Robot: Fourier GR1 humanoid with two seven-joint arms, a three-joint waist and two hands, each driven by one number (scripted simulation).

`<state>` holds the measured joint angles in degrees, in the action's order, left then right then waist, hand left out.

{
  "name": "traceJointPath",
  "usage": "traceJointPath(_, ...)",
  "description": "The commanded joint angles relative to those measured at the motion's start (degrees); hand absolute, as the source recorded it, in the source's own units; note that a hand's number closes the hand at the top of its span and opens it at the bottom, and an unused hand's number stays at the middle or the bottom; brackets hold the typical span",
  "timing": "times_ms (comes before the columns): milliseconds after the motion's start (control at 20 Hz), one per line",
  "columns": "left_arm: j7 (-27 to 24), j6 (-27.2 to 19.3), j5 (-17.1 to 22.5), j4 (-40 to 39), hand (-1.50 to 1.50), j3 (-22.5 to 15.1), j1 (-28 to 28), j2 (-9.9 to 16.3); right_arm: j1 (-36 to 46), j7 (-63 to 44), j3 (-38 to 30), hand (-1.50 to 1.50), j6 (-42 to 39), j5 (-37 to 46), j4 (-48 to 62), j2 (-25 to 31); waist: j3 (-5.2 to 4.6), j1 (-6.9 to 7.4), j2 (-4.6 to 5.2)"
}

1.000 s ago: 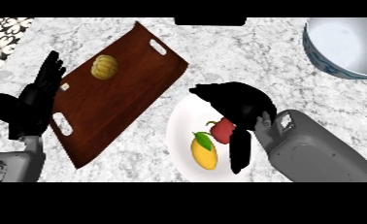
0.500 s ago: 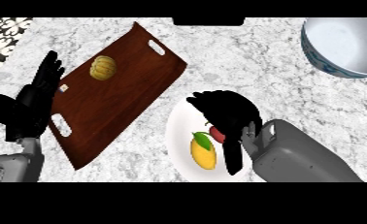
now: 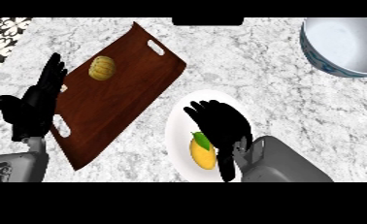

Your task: Pick the lemon from the plate and place it in the bowl

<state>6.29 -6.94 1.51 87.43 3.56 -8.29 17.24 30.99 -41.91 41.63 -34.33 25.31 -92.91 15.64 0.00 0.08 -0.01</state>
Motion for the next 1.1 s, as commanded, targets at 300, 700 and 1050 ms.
traceJointPath(300, 0.5, 1.5, -1.0, 0.0, 0.0, 2.4, 0.3, -1.0, -4.5, 4.1, -2.8, -1.5, -2.9, 8.6, 5.1, -6.8, 0.0, 0.12, 0.0)
traceJointPath(700, -0.1, 3.1, -2.2, -1.7, 0.0, 3.3, -1.3, -2.1, -8.5, 10.3, -3.6, -1.5, -0.6, 18.2, 7.9, -7.8, 0.0, -0.02, 0.01)
traceJointPath(1050, 1.3, 6.5, -0.2, -1.2, 0.0, 6.5, -1.6, 0.9, -4.9, 19.5, -7.0, 1.5, -2.1, 17.4, 15.2, -9.1, 0.0, 0.18, 0.06)
